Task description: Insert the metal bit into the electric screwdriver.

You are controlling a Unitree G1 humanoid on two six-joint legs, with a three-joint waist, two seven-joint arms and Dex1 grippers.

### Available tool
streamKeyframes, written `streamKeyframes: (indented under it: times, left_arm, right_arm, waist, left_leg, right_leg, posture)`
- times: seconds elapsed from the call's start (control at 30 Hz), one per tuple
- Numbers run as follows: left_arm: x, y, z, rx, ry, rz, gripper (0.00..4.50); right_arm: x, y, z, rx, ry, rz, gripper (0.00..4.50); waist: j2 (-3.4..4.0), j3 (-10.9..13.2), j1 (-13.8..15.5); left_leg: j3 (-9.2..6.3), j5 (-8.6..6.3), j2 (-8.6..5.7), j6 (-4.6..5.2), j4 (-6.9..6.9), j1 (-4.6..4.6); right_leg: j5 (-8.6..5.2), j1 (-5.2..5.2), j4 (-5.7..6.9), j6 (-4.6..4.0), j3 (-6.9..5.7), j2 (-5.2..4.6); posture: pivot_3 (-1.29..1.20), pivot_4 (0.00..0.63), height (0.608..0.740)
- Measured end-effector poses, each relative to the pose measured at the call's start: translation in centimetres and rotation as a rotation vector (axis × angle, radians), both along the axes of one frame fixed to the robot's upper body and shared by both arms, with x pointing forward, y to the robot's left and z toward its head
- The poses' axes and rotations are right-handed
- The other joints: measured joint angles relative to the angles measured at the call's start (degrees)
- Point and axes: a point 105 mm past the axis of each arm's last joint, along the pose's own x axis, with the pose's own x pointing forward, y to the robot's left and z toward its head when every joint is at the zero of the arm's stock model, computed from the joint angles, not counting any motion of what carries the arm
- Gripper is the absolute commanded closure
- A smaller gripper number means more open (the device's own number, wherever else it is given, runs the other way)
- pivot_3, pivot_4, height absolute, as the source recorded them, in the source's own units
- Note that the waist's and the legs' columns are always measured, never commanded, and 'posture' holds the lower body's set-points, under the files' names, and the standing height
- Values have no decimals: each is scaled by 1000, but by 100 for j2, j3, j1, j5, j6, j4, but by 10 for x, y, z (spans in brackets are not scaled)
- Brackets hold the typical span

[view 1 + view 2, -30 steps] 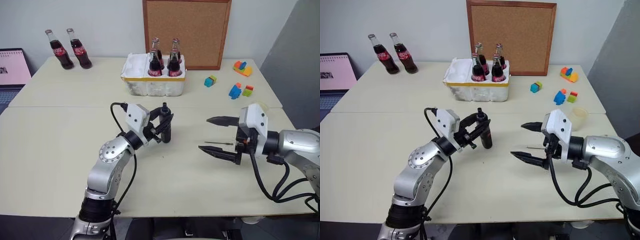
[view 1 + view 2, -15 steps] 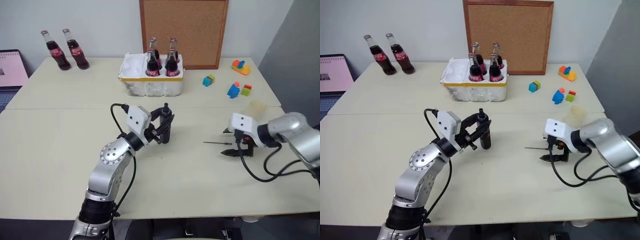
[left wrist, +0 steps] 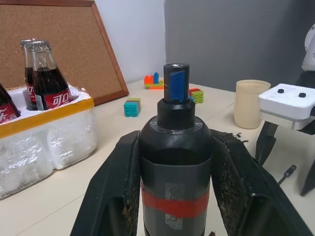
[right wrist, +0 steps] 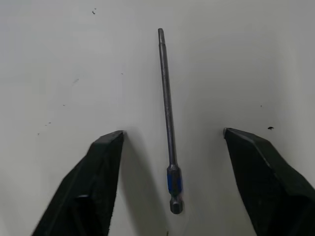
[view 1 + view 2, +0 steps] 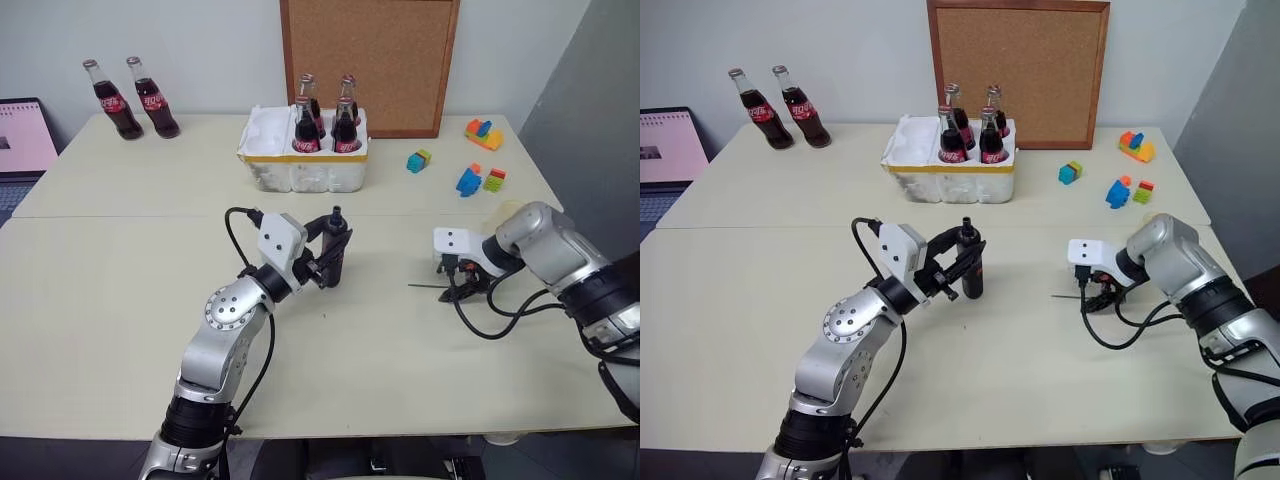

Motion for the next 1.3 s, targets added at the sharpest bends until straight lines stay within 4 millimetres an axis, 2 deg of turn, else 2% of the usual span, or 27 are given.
streamKeyframes:
  times: [0.3,0.37,0.63,0.73,0.9,1.0,1.13,1.17,1.3]
  left_arm:
    - [0,-1,-1,5,-8,-2,2863]
    - [1,-1,-1,2,-12,-1,2863]
    - [1,-1,-1,15,-27,-15,2863]
    - [1,0,-1,8,-24,-22,2863]
    - [4,1,2,3,-19,-28,2863]
    - [8,1,3,-4,-12,-16,2864]
    - [17,3,9,-38,-10,42,2864]
    - [18,2,11,-48,-12,53,2864]
    - [20,-1,13,-71,-16,82,2864]
  right_arm:
    - [-3,4,-1,-13,-15,35,4182]
    - [-5,6,-1,-4,-24,45,4467]
    - [-12,9,-2,28,-45,40,4500]
    - [-14,11,6,90,-51,4,4500]
    - [-12,16,45,337,-149,-110,4500]
    - [-16,22,62,492,-194,-161,4500]
    - [-26,51,87,813,-248,-203,4500]
    - [-27,59,98,906,-289,-207,4500]
    - [-35,76,123,1057,-390,-198,4500]
  waist:
    - [1,-1,-3]
    - [1,-1,-4]
    - [1,-1,-13]
    - [1,0,-9]
    - [0,0,-3]
    - [-2,2,-5]
    - [-2,4,-17]
    - [-2,4,-10]
    - [-1,5,2]
  left_leg:
    - [-2,0,0,0,0,1]
    - [-4,0,0,0,0,1]
    - [-4,0,0,-1,-1,2]
    - [-6,0,0,-1,-1,0]
    - [-8,0,0,-1,-1,-5]
    - [-8,0,-1,-1,-2,-6]
    - [-9,1,0,-2,-6,-11]
    - [-10,1,1,-2,-7,-14]
    - [-9,0,2,-2,-8,-27]
  right_leg:
    - [0,2,1,0,-1,0]
    - [0,2,2,0,-3,0]
    - [0,2,3,0,-3,2]
    - [0,1,3,0,-4,2]
    - [0,1,-1,0,-6,2]
    - [0,0,-1,0,-6,2]
    - [0,-7,2,1,-5,7]
    - [0,-9,0,1,-8,7]
    - [-1,-16,-7,2,-3,1]
  posture:
    - [0,150,740]
    - [0,150,740]
    - [0,150,740]
    - [0,150,740]
    - [0,150,740]
    - [0,150,740]
    - [0,150,740]
    - [0,150,740]
    - [0,150,740]
